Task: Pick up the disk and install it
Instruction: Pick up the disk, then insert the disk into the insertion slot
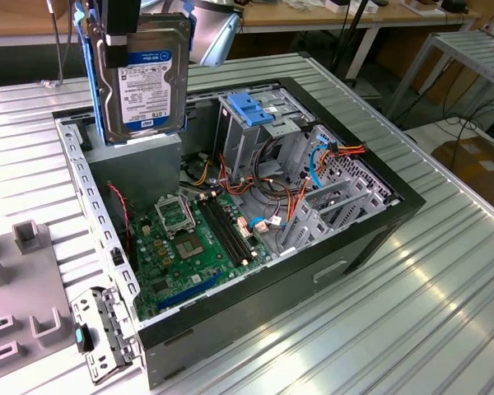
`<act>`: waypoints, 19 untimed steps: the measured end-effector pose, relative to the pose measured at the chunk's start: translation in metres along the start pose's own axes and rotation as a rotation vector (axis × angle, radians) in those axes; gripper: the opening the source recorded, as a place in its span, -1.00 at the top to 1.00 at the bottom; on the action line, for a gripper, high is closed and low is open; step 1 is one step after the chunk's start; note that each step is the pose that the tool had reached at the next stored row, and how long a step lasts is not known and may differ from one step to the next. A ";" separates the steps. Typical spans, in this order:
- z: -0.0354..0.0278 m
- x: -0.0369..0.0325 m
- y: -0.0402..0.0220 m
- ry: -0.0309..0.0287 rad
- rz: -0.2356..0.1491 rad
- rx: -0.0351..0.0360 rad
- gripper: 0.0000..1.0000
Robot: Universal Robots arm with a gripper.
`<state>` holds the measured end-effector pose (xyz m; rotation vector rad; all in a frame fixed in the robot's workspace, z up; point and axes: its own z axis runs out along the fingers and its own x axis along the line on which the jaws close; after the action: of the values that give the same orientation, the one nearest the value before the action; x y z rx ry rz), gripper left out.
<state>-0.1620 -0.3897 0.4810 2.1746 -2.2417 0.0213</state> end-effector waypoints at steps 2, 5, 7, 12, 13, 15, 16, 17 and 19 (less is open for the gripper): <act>0.0002 0.0017 -0.0063 0.0001 0.000 -0.0001 0.26; 0.0006 0.0035 -0.0115 0.0000 0.000 0.0000 0.26; 0.0009 0.0043 -0.0143 0.0000 0.000 0.0000 0.26; 0.0012 0.0050 -0.0171 0.0000 0.000 0.0000 0.26; 0.0012 0.0050 -0.0171 0.0000 0.000 0.0000 0.26; 0.0012 0.0050 -0.0172 0.0000 0.000 -0.0001 0.26; 0.0012 0.0050 -0.0172 0.0000 0.000 0.0000 0.26; 0.0012 0.0050 -0.0172 0.0001 0.000 -0.0001 0.26; 0.0013 0.0050 -0.0172 0.0000 0.000 0.0000 0.26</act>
<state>-0.1450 -0.3953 0.4798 2.1745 -2.2418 0.0213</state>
